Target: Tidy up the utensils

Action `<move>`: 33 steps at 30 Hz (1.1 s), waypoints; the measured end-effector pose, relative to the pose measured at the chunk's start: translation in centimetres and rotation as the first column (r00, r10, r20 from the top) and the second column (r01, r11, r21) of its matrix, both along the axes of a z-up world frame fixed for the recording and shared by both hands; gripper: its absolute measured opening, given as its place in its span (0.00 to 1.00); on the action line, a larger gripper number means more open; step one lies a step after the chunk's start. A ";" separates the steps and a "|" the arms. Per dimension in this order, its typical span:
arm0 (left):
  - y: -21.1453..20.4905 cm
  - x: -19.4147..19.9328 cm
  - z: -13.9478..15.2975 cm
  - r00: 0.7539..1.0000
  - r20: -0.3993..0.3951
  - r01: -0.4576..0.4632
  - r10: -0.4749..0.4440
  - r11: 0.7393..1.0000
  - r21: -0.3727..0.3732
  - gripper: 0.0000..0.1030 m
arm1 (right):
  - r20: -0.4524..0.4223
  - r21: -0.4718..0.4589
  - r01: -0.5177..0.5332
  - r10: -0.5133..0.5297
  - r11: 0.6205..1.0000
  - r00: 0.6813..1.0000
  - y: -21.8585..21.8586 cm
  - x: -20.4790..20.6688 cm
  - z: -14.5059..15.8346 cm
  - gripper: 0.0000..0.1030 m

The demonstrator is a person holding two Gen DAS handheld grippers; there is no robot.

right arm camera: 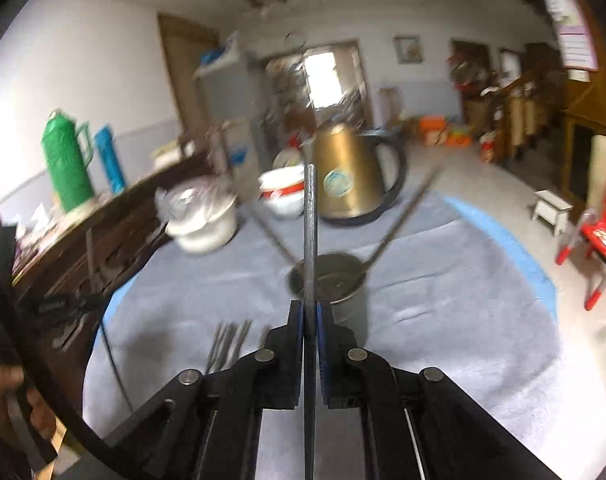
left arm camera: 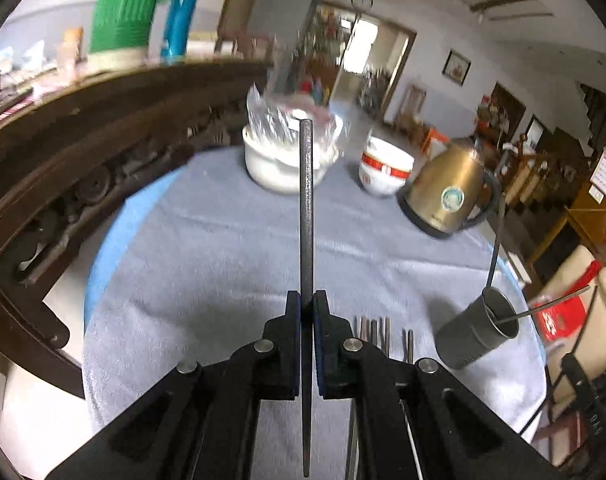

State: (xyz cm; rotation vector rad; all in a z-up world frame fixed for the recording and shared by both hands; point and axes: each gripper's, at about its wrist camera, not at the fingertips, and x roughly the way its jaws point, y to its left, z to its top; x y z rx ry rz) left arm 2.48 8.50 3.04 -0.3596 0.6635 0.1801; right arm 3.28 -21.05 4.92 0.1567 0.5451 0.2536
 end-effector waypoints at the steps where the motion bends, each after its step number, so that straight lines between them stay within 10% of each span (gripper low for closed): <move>1: -0.5 -0.5 -0.2 1.000 0.028 -0.010 0.010 1.000 0.027 0.06 | 0.020 0.000 0.016 -0.016 1.000 1.000 -0.2 -0.2 -0.1 0.07; 12: -0.7 -2.1 -2.2 0.995 0.091 -0.048 0.037 0.992 0.118 0.06 | 0.114 -0.066 0.087 -0.079 0.994 0.990 -0.6 -1.5 -2.3 0.07; 33: 1.4 -6.4 -1.4 0.994 0.100 -0.032 0.034 0.999 -0.022 0.07 | 0.044 0.077 0.080 -0.084 0.994 0.996 -5.1 -5.8 -1.1 0.07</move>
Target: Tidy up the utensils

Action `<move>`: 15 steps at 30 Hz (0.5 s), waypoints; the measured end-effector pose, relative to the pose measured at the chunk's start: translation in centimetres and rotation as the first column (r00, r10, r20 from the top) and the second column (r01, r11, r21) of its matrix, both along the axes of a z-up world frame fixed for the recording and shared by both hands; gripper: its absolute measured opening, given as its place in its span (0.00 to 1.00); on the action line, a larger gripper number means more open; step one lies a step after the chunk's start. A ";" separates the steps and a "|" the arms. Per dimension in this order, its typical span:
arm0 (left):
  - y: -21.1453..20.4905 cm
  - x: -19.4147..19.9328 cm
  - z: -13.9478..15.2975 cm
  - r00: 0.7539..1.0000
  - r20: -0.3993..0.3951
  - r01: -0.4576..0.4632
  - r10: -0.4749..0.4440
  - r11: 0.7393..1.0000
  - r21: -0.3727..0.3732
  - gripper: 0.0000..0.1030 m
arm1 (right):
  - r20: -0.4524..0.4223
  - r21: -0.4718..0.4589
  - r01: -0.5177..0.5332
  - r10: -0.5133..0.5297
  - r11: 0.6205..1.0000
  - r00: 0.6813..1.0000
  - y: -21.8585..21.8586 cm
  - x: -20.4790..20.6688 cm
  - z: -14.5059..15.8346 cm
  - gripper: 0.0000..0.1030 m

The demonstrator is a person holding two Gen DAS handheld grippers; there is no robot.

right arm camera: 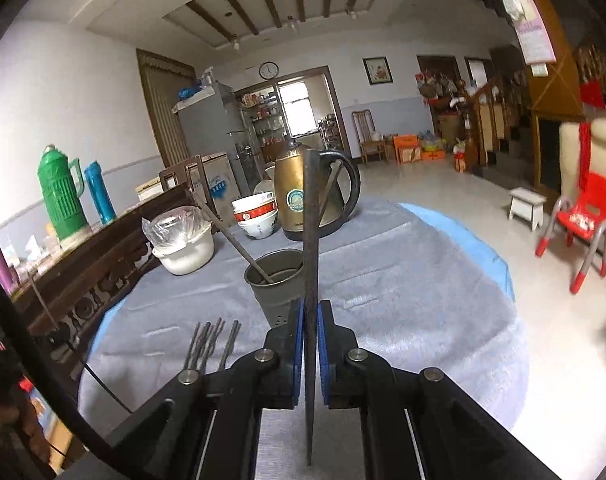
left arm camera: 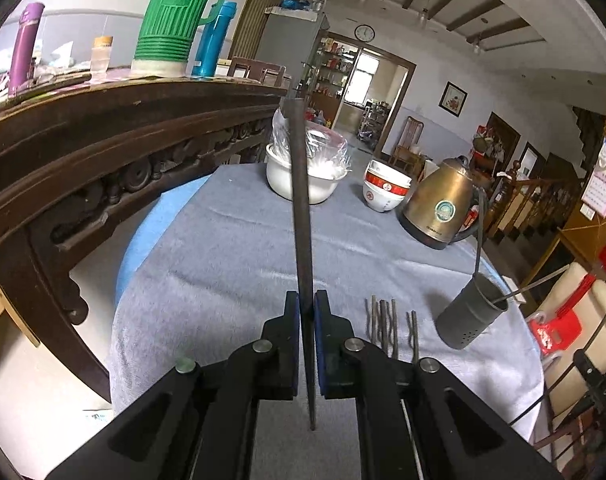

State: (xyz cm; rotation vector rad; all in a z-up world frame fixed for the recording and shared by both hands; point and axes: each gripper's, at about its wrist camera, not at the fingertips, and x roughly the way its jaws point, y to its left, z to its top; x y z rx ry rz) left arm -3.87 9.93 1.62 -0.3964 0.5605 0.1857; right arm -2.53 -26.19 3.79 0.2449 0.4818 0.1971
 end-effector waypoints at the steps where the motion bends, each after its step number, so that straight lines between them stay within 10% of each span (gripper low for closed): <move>1: 0.0 0.2 0.2 1.000 0.003 0.002 -0.002 1.000 -0.009 0.06 | -0.006 0.022 -0.004 0.004 1.000 1.000 -0.2 0.2 0.0 0.07; 15: -2.7 5.7 5.8 0.984 0.131 0.152 -0.122 0.954 -0.257 0.06 | 0.075 0.323 0.083 -0.113 0.943 0.991 -6.5 3.0 4.3 0.07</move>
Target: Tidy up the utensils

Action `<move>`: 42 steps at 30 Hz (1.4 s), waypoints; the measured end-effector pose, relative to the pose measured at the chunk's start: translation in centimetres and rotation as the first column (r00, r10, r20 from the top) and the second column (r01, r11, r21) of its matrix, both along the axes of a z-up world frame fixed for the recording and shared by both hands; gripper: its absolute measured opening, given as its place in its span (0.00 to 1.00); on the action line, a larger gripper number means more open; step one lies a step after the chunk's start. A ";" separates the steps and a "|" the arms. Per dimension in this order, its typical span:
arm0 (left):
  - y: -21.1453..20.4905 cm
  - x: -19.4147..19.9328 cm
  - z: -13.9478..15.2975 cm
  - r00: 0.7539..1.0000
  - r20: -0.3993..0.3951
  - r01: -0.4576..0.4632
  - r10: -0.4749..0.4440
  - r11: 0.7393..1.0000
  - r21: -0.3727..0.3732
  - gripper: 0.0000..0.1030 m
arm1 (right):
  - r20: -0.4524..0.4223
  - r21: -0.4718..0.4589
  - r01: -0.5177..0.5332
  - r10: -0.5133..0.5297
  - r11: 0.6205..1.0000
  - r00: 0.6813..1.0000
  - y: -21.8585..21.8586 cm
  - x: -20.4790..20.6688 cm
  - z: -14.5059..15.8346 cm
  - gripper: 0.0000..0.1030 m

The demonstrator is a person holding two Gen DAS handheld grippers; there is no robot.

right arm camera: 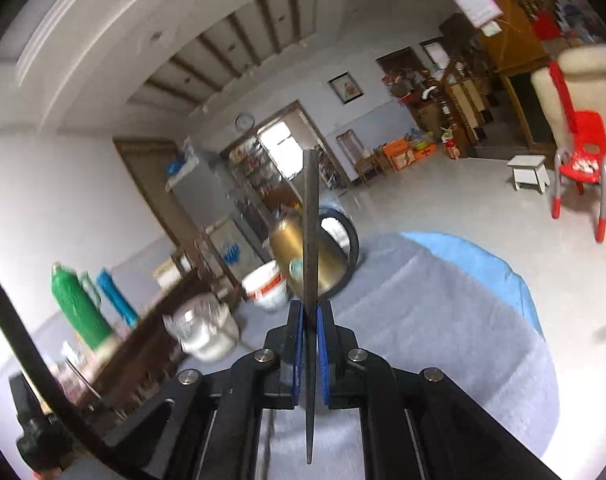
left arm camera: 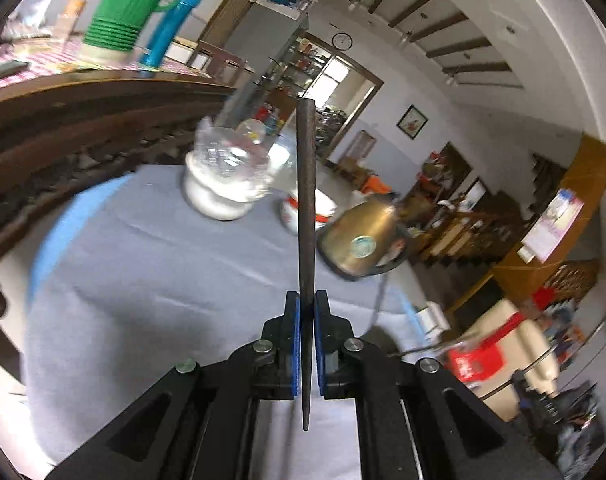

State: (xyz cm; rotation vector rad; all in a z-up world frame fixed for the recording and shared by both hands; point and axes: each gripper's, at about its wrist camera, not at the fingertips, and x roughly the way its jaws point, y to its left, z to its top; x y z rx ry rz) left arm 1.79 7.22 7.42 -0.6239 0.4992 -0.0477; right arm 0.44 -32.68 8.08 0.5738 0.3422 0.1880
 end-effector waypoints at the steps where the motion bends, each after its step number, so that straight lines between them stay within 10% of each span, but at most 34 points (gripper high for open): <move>1: -0.5 0.7 0.4 1.000 0.009 0.007 -0.007 1.000 -0.007 0.06 | 0.006 0.032 0.013 -0.013 0.999 1.000 -0.7 0.4 0.2 0.07; 22: -7.9 11.0 1.6 0.997 0.032 0.076 -0.077 0.996 0.050 0.06 | -0.011 0.256 0.070 -0.069 0.964 0.998 -5.0 11.7 -0.9 0.07; 42: -13.7 14.0 -2.1 0.977 -0.051 0.211 -0.205 0.949 0.232 0.07 | -0.050 0.049 -0.136 0.138 0.989 0.989 2.2 15.0 -3.7 0.07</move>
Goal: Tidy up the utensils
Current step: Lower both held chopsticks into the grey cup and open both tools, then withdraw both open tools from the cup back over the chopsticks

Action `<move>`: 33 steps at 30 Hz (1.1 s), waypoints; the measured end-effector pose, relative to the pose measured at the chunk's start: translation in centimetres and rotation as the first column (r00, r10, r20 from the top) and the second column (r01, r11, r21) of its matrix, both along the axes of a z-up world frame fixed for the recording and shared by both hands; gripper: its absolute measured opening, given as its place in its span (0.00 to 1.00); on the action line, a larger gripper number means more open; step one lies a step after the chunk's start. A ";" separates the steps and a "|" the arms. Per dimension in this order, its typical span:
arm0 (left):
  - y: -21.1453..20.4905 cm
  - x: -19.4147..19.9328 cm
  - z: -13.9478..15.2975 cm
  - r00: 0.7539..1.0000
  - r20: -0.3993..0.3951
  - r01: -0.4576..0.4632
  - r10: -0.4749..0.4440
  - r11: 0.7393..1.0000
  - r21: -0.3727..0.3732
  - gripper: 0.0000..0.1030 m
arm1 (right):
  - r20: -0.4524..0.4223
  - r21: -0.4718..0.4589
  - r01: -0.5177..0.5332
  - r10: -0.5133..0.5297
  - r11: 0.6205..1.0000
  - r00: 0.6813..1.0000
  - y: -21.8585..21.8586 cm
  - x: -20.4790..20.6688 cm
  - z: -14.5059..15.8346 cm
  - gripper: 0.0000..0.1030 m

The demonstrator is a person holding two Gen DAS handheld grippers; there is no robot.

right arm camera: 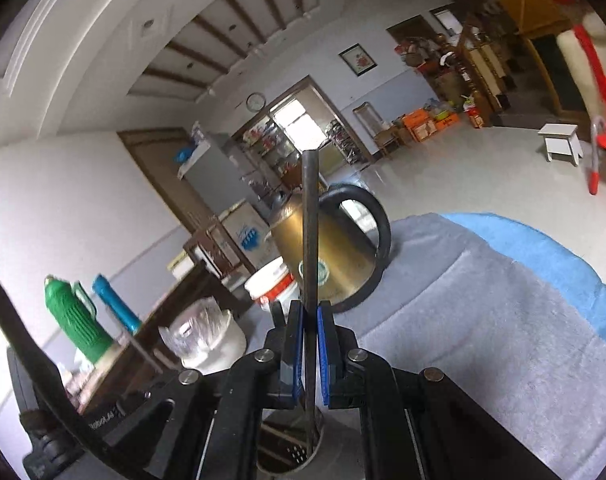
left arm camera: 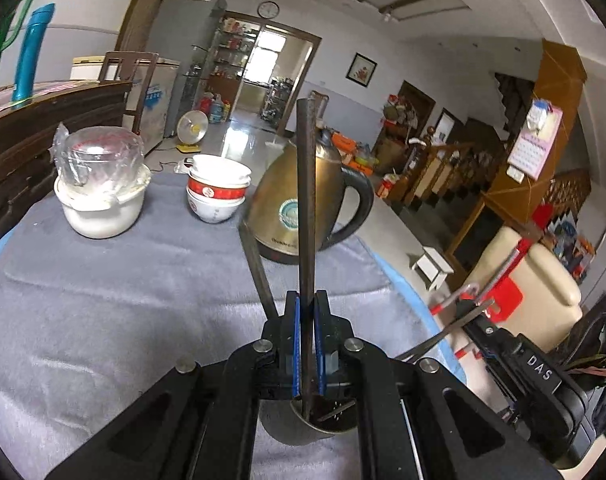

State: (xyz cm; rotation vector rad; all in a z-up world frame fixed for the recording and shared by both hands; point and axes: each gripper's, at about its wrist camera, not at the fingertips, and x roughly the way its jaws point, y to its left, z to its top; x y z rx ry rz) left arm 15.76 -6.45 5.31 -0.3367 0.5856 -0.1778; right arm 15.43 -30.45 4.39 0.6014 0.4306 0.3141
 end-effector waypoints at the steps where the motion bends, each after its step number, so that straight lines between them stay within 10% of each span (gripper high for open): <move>1: -0.2 0.0 -0.2 1.000 -0.004 0.007 -0.007 1.000 0.010 0.07 | -0.007 -0.007 -0.012 0.012 1.000 1.000 0.3 0.0 -0.3 0.07; 15: -2.1 -0.1 -1.5 0.992 -0.088 0.097 -0.089 0.991 0.092 0.10 | -0.081 -0.128 -0.110 0.100 0.986 0.992 3.5 -0.1 -2.1 0.10; 20: -1.6 -1.4 0.2 0.995 -0.047 0.088 -0.085 0.993 0.084 0.46 | -0.089 -0.156 -0.096 0.083 0.983 0.993 3.1 -0.6 -1.7 0.11; 23: -0.5 -2.7 1.8 0.998 -0.018 0.062 -0.061 0.996 0.066 0.53 | -0.081 -0.164 -0.064 0.052 0.984 0.995 2.2 -1.3 -0.9 0.35; 25: 0.3 -3.8 2.7 0.999 0.005 0.053 -0.053 0.997 0.058 0.56 | -0.062 -0.142 -0.031 0.022 0.989 0.998 1.3 -2.0 -0.2 0.68; 33: 5.9 -9.0 3.4 0.999 0.036 -0.043 0.040 0.996 0.072 0.76 | -0.026 -0.123 0.068 -0.071 0.990 0.997 -0.9 -5.6 2.0 0.68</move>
